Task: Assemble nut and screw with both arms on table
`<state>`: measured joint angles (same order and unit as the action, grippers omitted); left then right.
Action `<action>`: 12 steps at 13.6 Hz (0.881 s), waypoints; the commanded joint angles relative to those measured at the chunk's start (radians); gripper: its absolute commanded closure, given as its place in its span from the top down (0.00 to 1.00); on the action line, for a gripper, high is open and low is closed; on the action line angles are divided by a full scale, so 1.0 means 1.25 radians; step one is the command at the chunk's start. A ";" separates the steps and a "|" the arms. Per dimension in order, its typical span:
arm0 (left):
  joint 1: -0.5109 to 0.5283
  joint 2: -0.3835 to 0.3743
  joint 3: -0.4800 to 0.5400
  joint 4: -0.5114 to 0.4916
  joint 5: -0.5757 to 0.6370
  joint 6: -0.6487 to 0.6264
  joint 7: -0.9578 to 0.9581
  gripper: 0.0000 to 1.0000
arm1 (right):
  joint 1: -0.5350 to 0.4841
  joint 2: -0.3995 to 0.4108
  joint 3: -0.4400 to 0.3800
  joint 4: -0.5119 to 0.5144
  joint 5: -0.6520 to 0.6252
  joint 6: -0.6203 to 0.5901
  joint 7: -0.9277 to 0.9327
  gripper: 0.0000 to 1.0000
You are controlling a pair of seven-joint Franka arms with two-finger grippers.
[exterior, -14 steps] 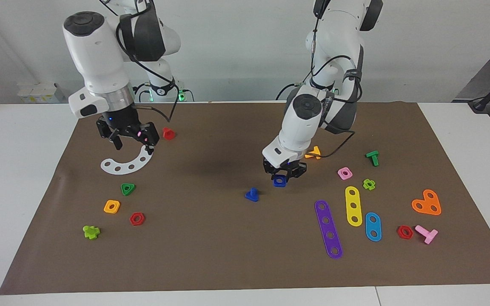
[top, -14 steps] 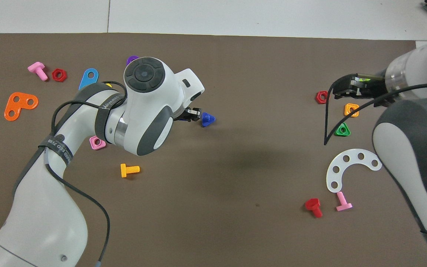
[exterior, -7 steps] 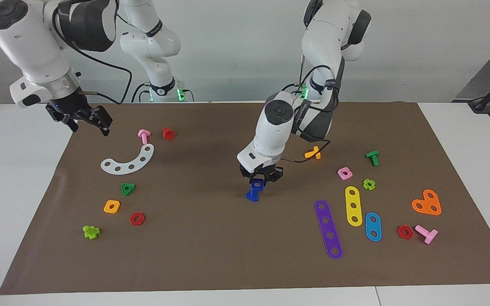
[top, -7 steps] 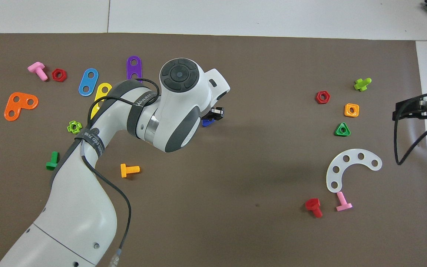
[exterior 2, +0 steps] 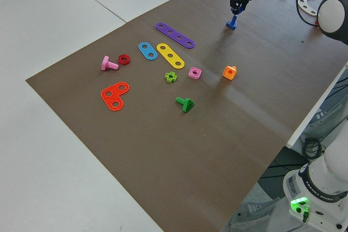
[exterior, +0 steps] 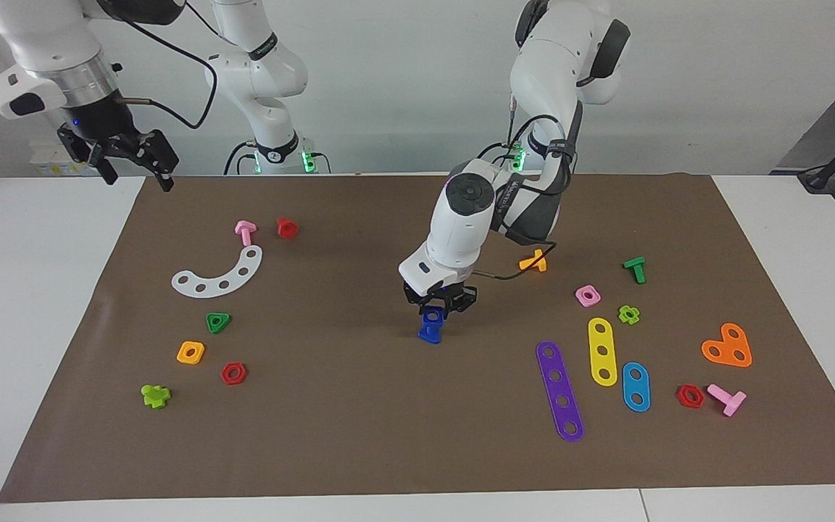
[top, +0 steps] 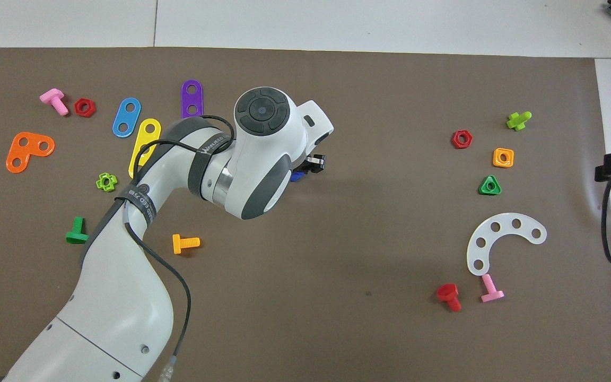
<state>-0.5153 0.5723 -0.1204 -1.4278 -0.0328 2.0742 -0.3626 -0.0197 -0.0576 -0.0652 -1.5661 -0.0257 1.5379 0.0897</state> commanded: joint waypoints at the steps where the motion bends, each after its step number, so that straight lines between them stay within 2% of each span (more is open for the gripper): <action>1: -0.012 0.029 0.013 0.007 -0.015 0.021 -0.007 0.17 | -0.006 -0.002 0.009 -0.004 0.008 -0.019 0.008 1.00; 4: -0.027 0.047 0.013 0.010 -0.013 0.019 -0.020 0.17 | 0.002 -0.002 0.015 -0.010 0.011 -0.025 0.019 1.00; 7: -0.027 0.045 0.014 0.006 -0.008 0.018 -0.020 0.17 | 0.017 -0.003 0.018 -0.023 0.013 -0.013 0.068 1.00; 12: -0.026 0.047 0.014 -0.002 -0.002 0.022 -0.020 0.17 | 0.015 -0.004 0.018 -0.034 0.014 0.016 0.068 1.00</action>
<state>-0.5313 0.6181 -0.1166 -1.4265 -0.0329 2.0903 -0.3764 0.0071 -0.0536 -0.0469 -1.5882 -0.0232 1.5297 0.1607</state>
